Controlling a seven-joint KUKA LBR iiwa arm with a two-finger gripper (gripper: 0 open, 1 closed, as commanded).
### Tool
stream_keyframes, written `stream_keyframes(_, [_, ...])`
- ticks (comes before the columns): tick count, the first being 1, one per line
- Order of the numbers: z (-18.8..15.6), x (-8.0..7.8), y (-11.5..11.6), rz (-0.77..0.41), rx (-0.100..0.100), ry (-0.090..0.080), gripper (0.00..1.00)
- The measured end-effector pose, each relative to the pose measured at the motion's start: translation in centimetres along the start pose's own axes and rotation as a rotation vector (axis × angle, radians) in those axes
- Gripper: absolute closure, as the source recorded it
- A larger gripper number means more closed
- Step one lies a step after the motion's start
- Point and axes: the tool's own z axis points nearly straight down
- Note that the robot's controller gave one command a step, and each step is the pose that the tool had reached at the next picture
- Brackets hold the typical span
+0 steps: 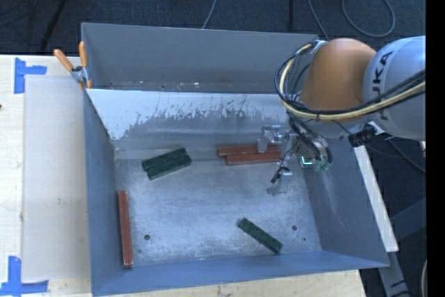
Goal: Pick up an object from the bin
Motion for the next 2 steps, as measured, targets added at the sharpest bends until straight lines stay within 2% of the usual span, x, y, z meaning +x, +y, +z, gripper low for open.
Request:
stream_keyframes(1, [7.9,8.7,0.8,0.073,-0.001,0.003,0.00])
stream_keyframes(2, [4.6,11.7,4.1,0.232,-0.002,-0.005,0.00])
